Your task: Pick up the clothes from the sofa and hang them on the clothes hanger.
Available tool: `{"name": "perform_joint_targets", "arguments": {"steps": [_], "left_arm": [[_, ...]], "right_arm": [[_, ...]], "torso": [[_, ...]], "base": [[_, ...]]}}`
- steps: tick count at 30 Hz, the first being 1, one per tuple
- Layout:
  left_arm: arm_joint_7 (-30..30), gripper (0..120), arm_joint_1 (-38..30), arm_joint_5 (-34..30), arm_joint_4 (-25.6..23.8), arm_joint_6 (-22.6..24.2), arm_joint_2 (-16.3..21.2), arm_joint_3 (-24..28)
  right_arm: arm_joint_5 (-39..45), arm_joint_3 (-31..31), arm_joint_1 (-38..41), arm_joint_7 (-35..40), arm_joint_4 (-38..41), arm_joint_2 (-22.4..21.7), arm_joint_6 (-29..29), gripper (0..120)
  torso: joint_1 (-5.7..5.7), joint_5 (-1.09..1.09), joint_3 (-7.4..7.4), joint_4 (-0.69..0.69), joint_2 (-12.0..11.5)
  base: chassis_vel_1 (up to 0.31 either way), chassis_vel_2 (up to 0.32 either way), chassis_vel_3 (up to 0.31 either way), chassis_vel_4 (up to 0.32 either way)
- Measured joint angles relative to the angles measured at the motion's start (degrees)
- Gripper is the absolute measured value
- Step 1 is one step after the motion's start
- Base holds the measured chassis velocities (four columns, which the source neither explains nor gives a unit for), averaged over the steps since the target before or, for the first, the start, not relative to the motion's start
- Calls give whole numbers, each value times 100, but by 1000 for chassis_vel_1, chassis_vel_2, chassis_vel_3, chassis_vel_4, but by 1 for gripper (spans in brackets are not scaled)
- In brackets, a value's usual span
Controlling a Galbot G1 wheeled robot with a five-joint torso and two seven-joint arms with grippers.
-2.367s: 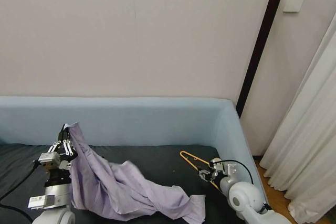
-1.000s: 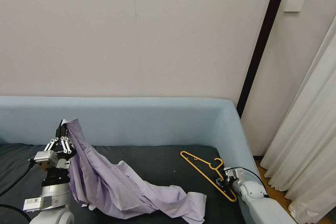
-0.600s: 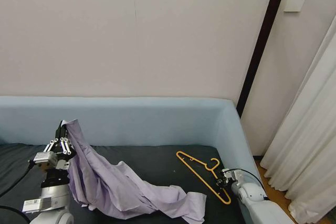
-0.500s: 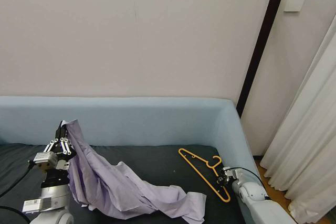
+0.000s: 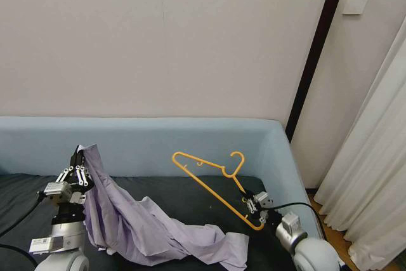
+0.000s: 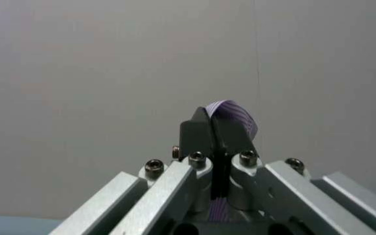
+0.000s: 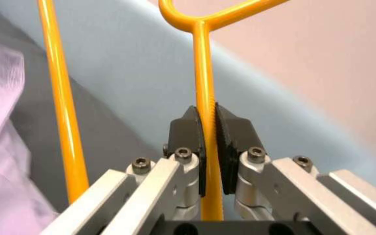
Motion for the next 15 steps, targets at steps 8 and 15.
{"name": "perform_joint_targets", "arguments": {"steps": [8, 15], "left_arm": [[-5, 0, 76, 89, -129, 0, -90, 44], [-3, 0, 168, 154, -257, 1, -126, 53]], "right_arm": [[-2205, -312, -539, 851, 322, -103, 221, 4], [-3119, -1013, -558, 1466, 354, 55, -210, 4]], "torso": [[0, 0, 0, 0, 0], [0, 1, 1, 1, 0]], "base": [[0, 0, 0, 0], [0, 0, 0, 0]]}}
